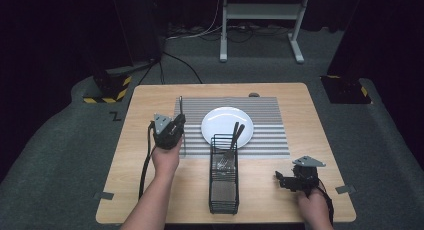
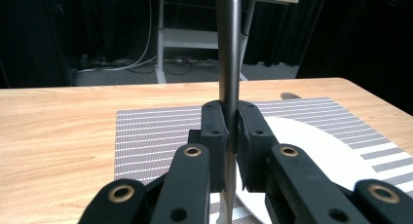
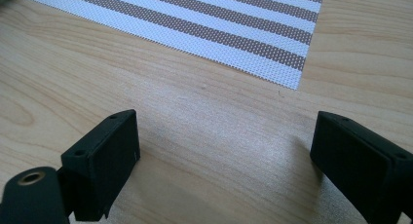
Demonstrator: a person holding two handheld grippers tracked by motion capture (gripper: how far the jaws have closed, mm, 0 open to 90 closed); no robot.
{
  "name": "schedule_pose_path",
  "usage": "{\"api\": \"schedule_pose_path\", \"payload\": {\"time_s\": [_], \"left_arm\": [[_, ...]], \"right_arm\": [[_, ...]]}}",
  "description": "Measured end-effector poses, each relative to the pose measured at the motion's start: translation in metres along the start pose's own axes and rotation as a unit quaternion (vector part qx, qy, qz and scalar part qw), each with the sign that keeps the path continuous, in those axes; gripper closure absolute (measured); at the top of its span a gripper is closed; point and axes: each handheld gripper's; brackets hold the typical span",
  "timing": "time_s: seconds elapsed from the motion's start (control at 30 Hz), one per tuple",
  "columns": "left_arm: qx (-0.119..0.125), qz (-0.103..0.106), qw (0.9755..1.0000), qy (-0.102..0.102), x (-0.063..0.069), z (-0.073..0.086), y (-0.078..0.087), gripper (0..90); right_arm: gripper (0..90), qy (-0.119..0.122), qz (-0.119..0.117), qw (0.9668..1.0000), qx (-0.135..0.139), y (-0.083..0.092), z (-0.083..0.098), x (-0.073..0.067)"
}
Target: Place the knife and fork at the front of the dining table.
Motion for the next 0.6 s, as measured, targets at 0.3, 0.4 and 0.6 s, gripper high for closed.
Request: {"api": "schedule_pose_path", "payload": {"time_s": [0.3,0.4,0.6], "left_arm": [[-0.011,-0.008,0.9999,0.011,-0.001,-0.001,-0.015,82.8],[-0.020,-0.015,0.9995,0.019,-0.003,-0.002,-0.023,82.9],[-0.038,-0.029,0.9983,0.034,-0.006,-0.003,-0.040,83.0]], "right_arm": [[10.5,0.000,0.000,1.0000,0.000,0.000,0.000,0.000],[10.6,0.000,-0.001,1.0000,0.000,0.000,0.000,0.000],[10.6,0.000,-0.001,1.0000,0.000,0.000,0.000,0.000]]}}
Point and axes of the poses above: each handheld gripper's, and its own axes: y roughly backward along the jaws, z roughly out of its underside, x roughly to its right, and after that the axes turned 5 degrees about -x, right-handed
